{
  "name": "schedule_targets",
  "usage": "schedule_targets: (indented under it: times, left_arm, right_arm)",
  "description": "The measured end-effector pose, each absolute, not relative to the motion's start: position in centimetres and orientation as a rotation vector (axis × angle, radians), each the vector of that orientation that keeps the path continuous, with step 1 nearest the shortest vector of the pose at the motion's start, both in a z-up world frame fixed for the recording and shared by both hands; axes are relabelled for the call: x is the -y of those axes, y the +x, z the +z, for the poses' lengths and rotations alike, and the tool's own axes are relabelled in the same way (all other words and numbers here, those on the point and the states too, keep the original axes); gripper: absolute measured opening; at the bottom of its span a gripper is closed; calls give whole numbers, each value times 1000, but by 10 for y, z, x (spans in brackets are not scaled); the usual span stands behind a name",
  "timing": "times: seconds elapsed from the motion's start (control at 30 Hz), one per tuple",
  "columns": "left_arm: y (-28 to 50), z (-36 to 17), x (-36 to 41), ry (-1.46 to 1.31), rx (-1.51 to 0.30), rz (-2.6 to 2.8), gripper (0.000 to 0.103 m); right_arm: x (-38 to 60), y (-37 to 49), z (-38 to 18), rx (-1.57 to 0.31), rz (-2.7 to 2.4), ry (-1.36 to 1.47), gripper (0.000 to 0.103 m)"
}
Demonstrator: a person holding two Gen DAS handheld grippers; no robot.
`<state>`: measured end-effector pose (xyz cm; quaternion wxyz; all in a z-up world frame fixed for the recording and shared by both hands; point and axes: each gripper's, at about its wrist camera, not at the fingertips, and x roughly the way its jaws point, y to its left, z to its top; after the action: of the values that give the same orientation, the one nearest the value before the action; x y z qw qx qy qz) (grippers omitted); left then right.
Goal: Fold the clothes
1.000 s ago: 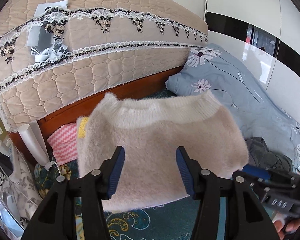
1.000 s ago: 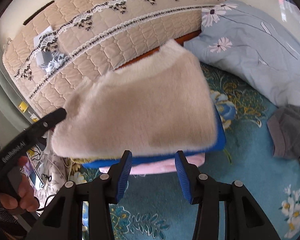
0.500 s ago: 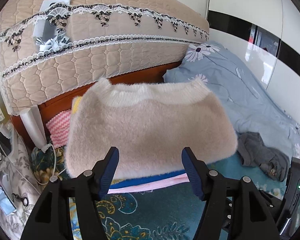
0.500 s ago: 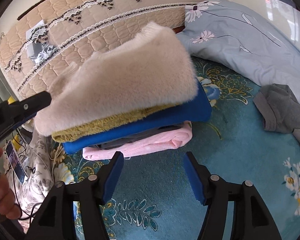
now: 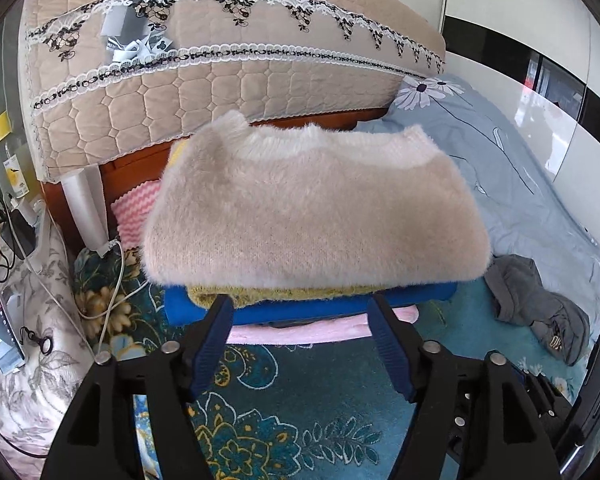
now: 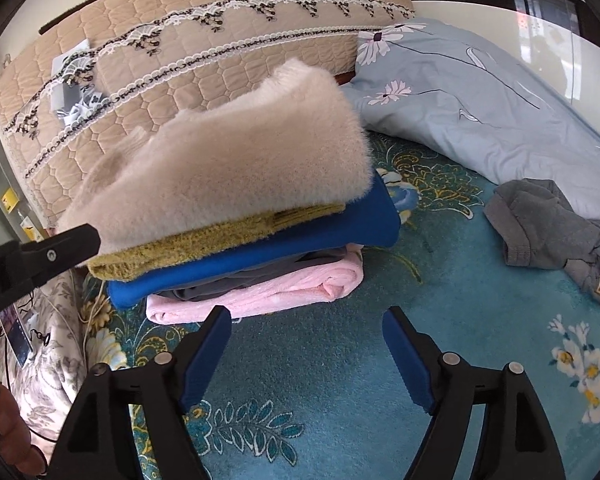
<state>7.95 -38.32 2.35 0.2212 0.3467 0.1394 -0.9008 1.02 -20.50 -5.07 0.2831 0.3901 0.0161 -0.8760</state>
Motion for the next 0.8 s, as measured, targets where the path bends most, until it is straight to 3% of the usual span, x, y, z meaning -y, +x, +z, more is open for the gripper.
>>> schedule_targets:
  times: [0.1,0.43,0.8]
  left_arm:
    - [81,22,382,957,-402,-2477,82]
    - [90,18,377,950,-458,-2452,82]
    - [101,14,366,938,-391,-2446,82]
  right_arm:
    - [201,12,-48,-28,-2367,1019,103]
    - [199,16,-43,-29,-2404,980,103]
    - [194,20,-37,-19,-2429,946,103]
